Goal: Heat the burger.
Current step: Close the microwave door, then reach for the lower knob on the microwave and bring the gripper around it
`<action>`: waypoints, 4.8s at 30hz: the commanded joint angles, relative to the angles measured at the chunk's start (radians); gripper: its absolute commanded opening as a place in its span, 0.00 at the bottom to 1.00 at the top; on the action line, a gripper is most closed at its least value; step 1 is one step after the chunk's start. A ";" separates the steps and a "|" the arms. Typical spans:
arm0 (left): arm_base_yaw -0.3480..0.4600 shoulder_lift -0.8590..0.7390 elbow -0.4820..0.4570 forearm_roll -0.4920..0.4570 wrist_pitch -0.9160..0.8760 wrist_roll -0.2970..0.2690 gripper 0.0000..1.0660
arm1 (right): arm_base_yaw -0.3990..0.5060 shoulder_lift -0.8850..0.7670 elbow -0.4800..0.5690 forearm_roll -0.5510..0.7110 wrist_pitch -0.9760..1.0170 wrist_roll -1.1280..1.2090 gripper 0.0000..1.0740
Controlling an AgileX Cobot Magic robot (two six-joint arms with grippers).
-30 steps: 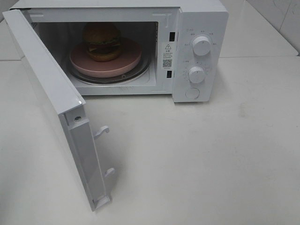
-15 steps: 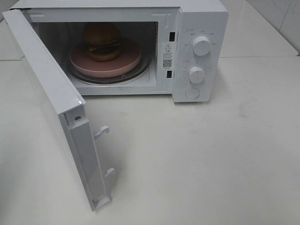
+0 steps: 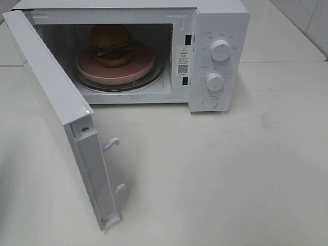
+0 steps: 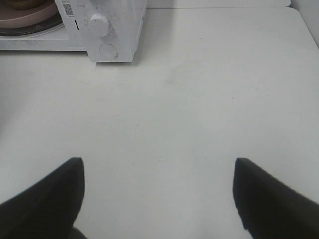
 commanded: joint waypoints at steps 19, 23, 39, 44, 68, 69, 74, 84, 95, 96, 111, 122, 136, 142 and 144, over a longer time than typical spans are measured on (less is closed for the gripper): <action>-0.012 0.484 -0.031 0.377 -0.376 -0.252 0.00 | -0.007 -0.027 0.000 -0.001 -0.009 0.004 0.71; -0.012 0.527 -0.060 0.459 -0.408 -0.301 0.00 | -0.007 -0.027 0.000 -0.001 -0.009 0.004 0.71; -0.184 0.780 -0.172 0.538 -0.526 -0.336 0.00 | -0.007 -0.027 0.000 -0.001 -0.009 0.004 0.71; -0.244 0.844 -0.187 0.450 -0.564 -0.334 0.00 | -0.007 -0.027 0.000 -0.001 -0.009 0.004 0.71; -0.521 0.997 -0.397 0.105 -0.492 -0.174 0.00 | -0.007 -0.027 0.000 0.000 -0.009 0.004 0.71; -0.538 1.013 -0.422 0.071 -0.492 -0.170 0.00 | -0.007 -0.027 0.000 0.000 -0.009 0.004 0.71; -0.575 1.051 -0.467 0.016 -0.492 -0.144 0.00 | -0.007 -0.027 0.000 0.000 -0.009 0.004 0.71; -0.656 1.140 -0.574 -0.140 -0.492 -0.051 0.00 | -0.007 -0.027 0.000 0.000 -0.009 0.004 0.71; -0.675 1.225 -0.708 -0.258 -0.448 -0.022 0.00 | -0.007 -0.027 0.000 0.000 -0.009 0.004 0.71; -0.675 1.230 -0.721 -0.264 -0.446 -0.022 0.00 | -0.007 -0.027 0.000 0.000 -0.009 0.004 0.71; -0.675 1.324 -0.874 -0.274 -0.438 -0.022 0.00 | -0.007 -0.027 0.000 0.000 -0.009 0.004 0.71; -0.690 1.323 -0.899 -0.283 -0.356 -0.022 0.00 | -0.007 -0.027 0.000 0.001 -0.009 0.004 0.70; -0.768 1.193 -0.871 -0.283 0.074 0.068 0.00 | -0.007 -0.027 0.000 0.001 -0.009 0.004 0.70; -0.768 1.149 -0.871 -0.281 0.285 0.068 0.31 | -0.007 -0.027 0.000 0.001 -0.009 0.004 0.70; -0.768 1.142 -0.871 -0.281 0.327 0.067 0.47 | -0.007 -0.027 0.000 0.001 -0.009 0.004 0.70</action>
